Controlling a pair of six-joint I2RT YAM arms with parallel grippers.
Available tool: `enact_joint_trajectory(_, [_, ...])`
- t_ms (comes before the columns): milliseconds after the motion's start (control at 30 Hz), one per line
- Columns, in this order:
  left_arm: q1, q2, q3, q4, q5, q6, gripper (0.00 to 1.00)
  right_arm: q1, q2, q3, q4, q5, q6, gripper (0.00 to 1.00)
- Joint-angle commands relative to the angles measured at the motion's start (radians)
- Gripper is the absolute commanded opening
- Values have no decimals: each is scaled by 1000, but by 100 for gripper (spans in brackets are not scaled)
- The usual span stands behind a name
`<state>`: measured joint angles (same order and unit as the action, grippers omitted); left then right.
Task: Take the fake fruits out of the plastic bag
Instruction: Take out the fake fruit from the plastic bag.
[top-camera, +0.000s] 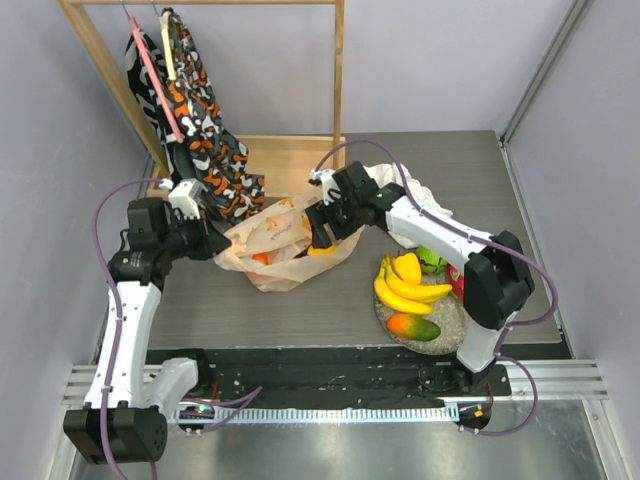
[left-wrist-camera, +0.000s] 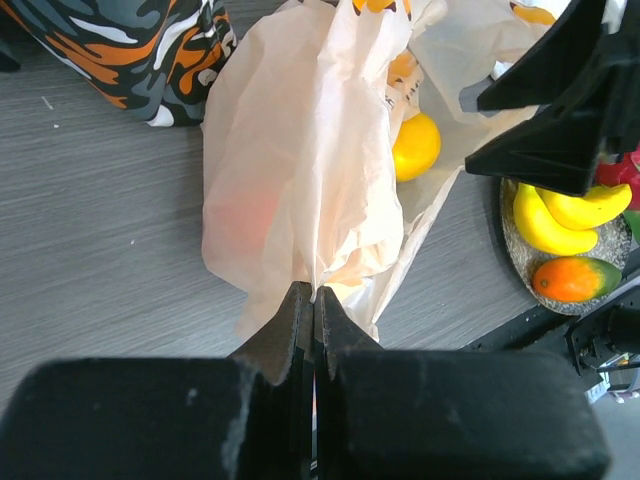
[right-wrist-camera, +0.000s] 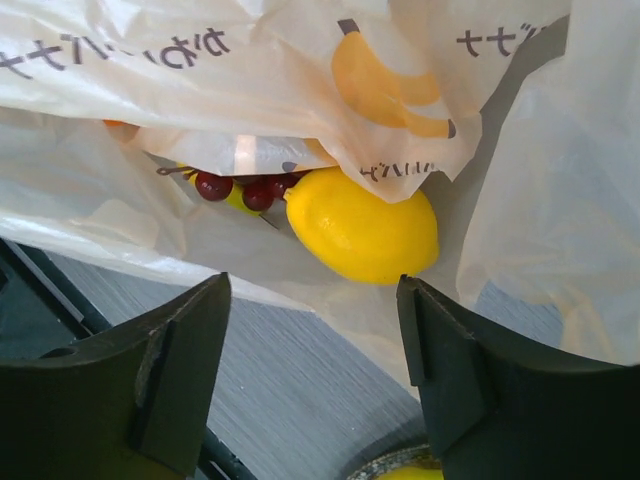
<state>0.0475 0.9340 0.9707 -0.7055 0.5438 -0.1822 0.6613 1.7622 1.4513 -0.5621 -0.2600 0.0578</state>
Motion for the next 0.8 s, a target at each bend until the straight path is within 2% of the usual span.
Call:
enact_joint_trajectory(0, [0, -3, 6, 52, 27, -20, 0, 3, 43, 23, 13, 19, -27, 72])
enact_joint_trajectory(33, [2, -3, 8, 55, 27, -22, 0, 3, 74, 50, 13, 25, -24, 69])
enact_joint_trajectory(167, [5, -4, 14, 55, 22, -20, 0, 4, 150, 118, 5, 50, -53, 70])
enact_joint_trajectory(300, [9, -17, 11, 51, 21, -19, 0, 8, 194, 132, -33, 68, -99, 83])
enact_joint_trajectory(467, [18, -32, -1, 47, 22, -20, 0, 12, 212, 83, -21, 61, -104, 88])
enact_joint_trajectory(533, [22, -37, -1, 46, 22, -22, 0, 12, 218, 84, -19, 54, -99, 82])
enact_joint_trajectory(633, [23, -41, 0, 49, 22, -20, 0, 11, 218, 118, -41, 41, -108, 62])
enact_joint_trajectory(667, [25, -40, 0, 46, 24, -20, 0, 11, 214, 130, -60, 30, -118, 50])
enact_joint_trajectory(767, [23, -40, 3, 47, 27, -22, 0, 12, 172, 172, -120, -7, -150, 38])
